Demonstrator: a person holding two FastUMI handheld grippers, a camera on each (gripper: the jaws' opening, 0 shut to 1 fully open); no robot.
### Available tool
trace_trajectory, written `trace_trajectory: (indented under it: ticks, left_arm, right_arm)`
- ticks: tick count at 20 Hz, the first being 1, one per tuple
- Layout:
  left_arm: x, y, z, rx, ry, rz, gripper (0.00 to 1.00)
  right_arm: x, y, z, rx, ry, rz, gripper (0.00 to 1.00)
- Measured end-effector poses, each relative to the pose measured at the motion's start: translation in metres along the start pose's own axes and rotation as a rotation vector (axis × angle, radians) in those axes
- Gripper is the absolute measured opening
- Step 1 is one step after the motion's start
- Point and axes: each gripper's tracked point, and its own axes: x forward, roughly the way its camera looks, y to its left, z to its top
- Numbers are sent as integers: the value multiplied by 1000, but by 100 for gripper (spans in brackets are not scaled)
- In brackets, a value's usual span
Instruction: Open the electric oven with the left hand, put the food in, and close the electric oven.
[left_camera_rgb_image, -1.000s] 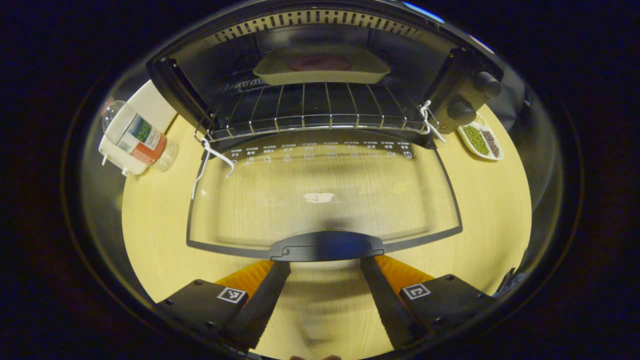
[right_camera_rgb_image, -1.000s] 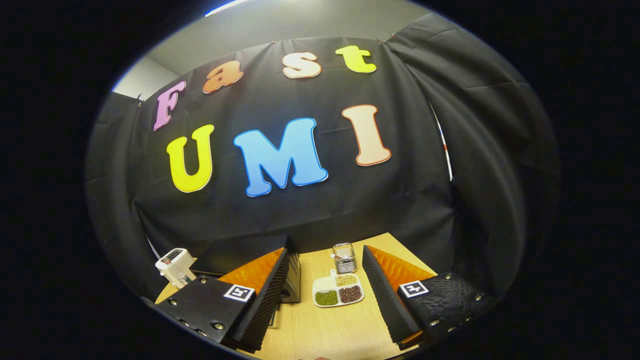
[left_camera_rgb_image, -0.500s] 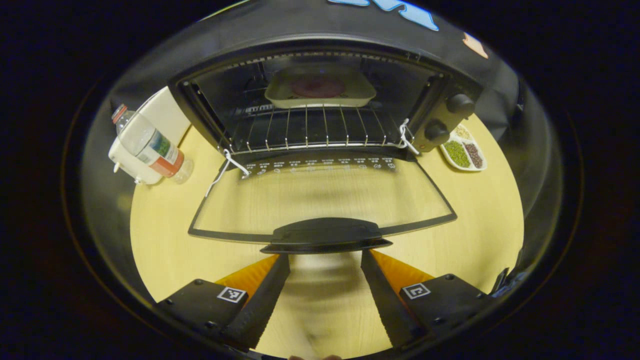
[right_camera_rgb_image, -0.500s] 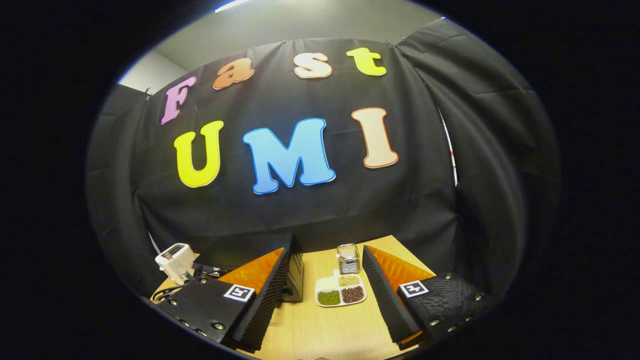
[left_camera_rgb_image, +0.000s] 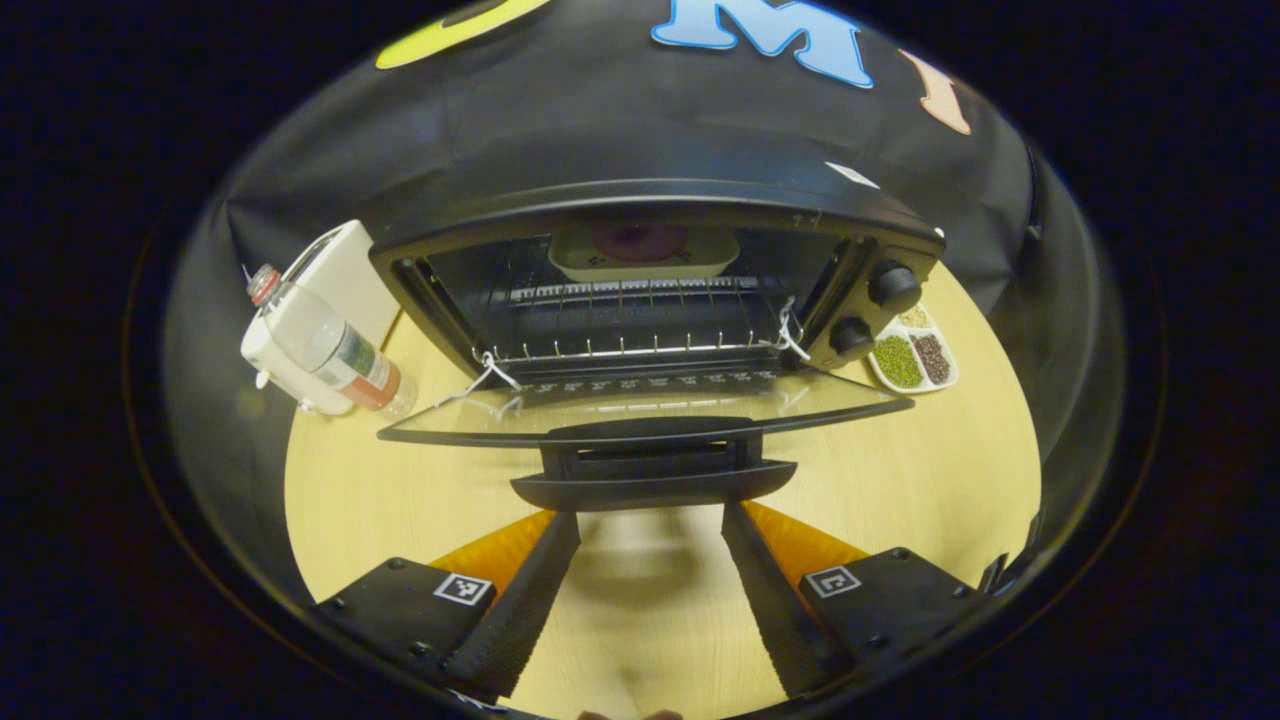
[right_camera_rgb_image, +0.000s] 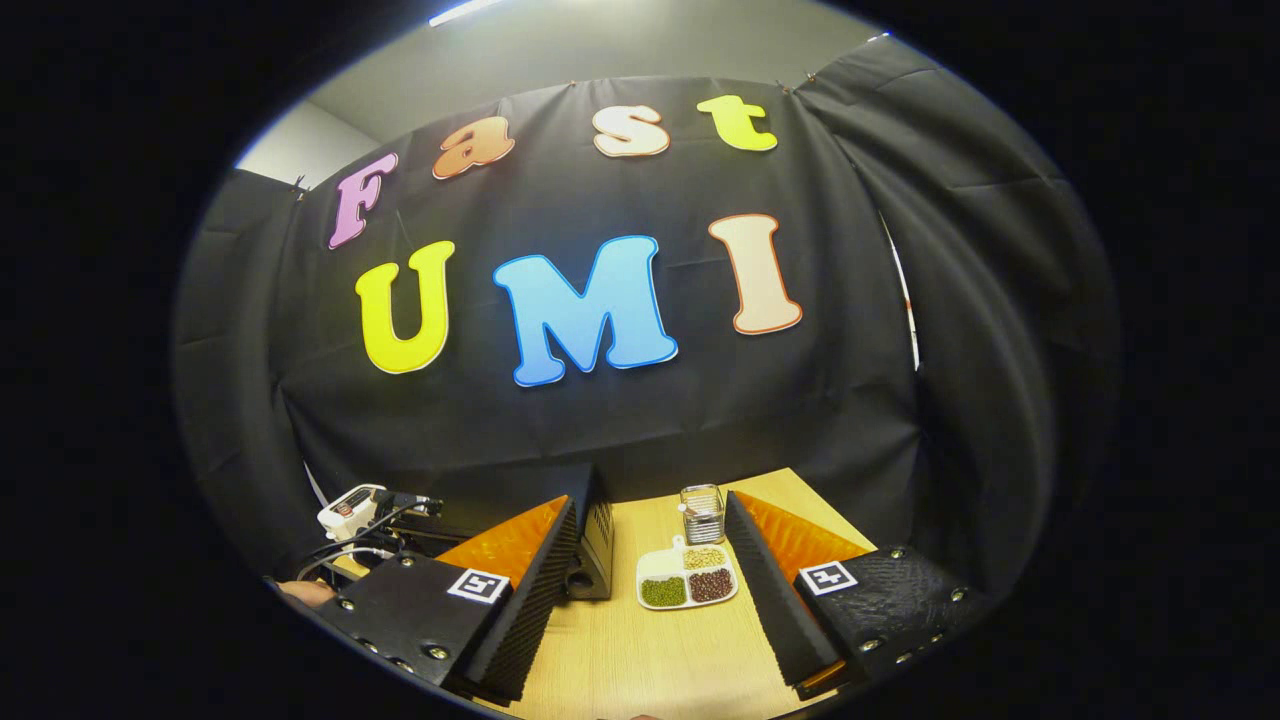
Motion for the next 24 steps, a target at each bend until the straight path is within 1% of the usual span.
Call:
trace_trajectory:
  ticks: [1, 2, 6, 7, 8, 9, 11, 12, 13, 14, 17, 18, 19, 21, 22, 23, 24]
  left_arm:
    - [-2, 2, 3, 2, -8, 5, 100]
    - [-3, 1, 8, 3, -18, 9, 98]
    - [-15, 4, 23, 16, -78, 31, 98]
    - [-21, 4, 29, 18, -106, 37, 100]
    - [-29, 3, 35, 19, -148, 39, 98]
    - [-37, 4, 49, 19, -195, 39, 100]
    - [-61, 5, 64, 22, -287, 39, 100]
    - [-77, 5, 73, 21, -336, 39, 100]
    - [-98, -1, 82, 18, -390, 34, 98]
    - [-120, -5, 90, 20, -448, 25, 100]
    - [-194, -11, 108, 15, -650, 17, 98]
    - [-224, -14, 116, 17, -734, 5, 97]
    - [-250, -14, 119, 16, -786, 4, 97]
    - [-294, -7, 123, -5, -878, 25, 97]
    - [-321, -2, 126, -21, -926, 32, 100]
    - [-349, 1, 129, -43, -972, 41, 100]
    - [-374, 0, 129, -62, -1024, 41, 99]
  right_arm:
    - [-2, -2, 0, 1, -2, -7, 90]
    - [-3, -5, 1, 1, -3, -12, 90]
    - [-8, -11, -1, 8, 1, -23, 90]
    - [-9, -12, -2, 8, 3, -23, 90]
    - [-9, -11, -2, 6, 3, -21, 90]
    - [-10, -10, -3, 4, 3, -18, 90]
    - [-11, -7, -4, 1, 7, -7, 90]
    - [-10, -4, -4, 1, 9, 1, 90]
    - [-10, -1, -3, 0, 8, 10, 90]
    - [-10, 3, -1, -2, 4, 19, 90]
    - [-11, 15, 13, -6, -22, 45, 90]
    - [-11, 20, 20, -10, -36, 54, 90]
    - [-12, 23, 26, -14, -48, 60, 90]
    - [-16, 30, 43, -21, -75, 72, 90]
    - [-19, 33, 53, -20, -91, 75, 90]
    - [-22, 35, 64, -20, -108, 79, 90]
    - [-25, 37, 74, -21, -129, 77, 92]
